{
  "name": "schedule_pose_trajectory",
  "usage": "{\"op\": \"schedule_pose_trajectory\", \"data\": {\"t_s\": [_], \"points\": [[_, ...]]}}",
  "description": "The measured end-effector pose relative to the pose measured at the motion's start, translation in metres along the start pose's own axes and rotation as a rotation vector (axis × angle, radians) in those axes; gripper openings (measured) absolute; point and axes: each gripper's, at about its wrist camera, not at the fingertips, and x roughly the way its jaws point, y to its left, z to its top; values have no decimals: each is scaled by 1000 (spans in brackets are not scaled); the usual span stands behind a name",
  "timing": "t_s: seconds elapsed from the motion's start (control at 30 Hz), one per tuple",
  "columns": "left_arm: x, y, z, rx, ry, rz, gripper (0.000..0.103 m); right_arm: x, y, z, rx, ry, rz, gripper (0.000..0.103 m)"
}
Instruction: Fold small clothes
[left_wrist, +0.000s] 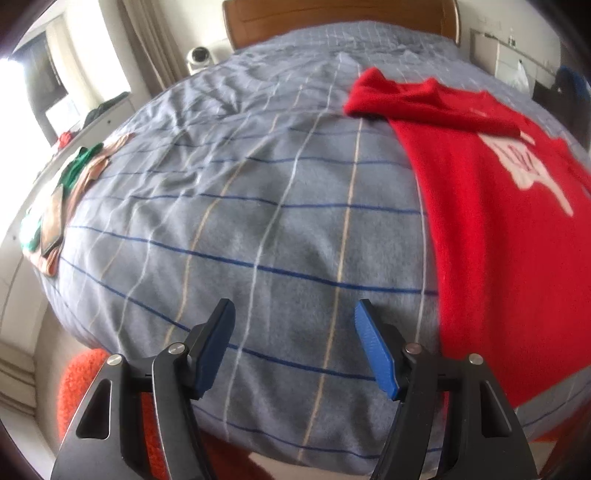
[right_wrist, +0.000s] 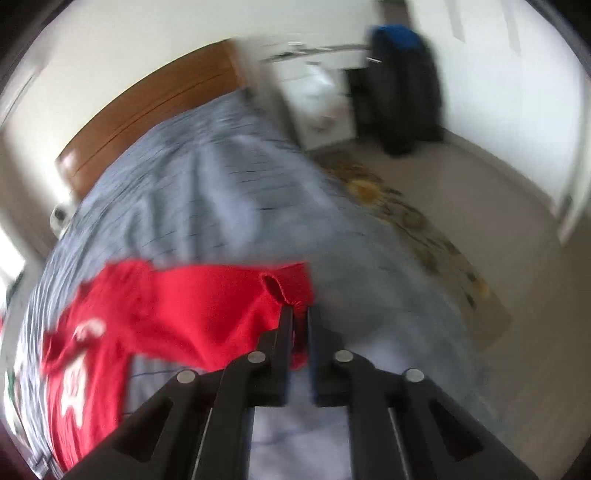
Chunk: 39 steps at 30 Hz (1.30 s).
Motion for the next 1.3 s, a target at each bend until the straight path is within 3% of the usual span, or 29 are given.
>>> {"op": "schedule_pose_trajectory", "data": {"t_s": [0.2,0.43,0.6,0.7,0.73,0.77,0.83,0.93,1.0,1.03,1.07,1.17,1.23,1.3], "points": [[-1,-1,-5,16,3,26,70,26,-69,-38,263,50,71,5],[-1,3,-6,5,10,23,70,36,-97,-46,449,51,192,2],[1,6,-6,-13,20,16,71,-1,-88,-35,357,-15,85,13],[2,4,-5,-17,19,21,71,-14,-60,-18,251,-38,175,15],[2,4,-5,-15,18,24,71,-12,-49,-13,227,-30,218,25],[2,3,-5,-12,17,27,72,-9,-40,-9,210,-23,233,45],[-1,5,-6,-9,15,28,73,6,-32,-9,213,-6,210,64],[-8,9,-8,-2,24,32,73,38,-45,-26,278,61,164,59],[-19,12,-3,21,16,25,73,43,-61,-39,347,35,159,35],[-26,11,2,42,1,20,73,37,-69,-45,384,19,147,27],[-31,9,10,63,-14,14,73,31,-73,-49,405,9,124,27],[-52,-9,55,143,-92,-71,79,-1,-64,-54,339,-34,76,35],[-63,-31,96,195,-140,-174,92,-22,-38,-60,226,-68,96,41],[-60,-64,140,273,-126,-336,95,-36,-16,-69,144,-93,129,47]]}}
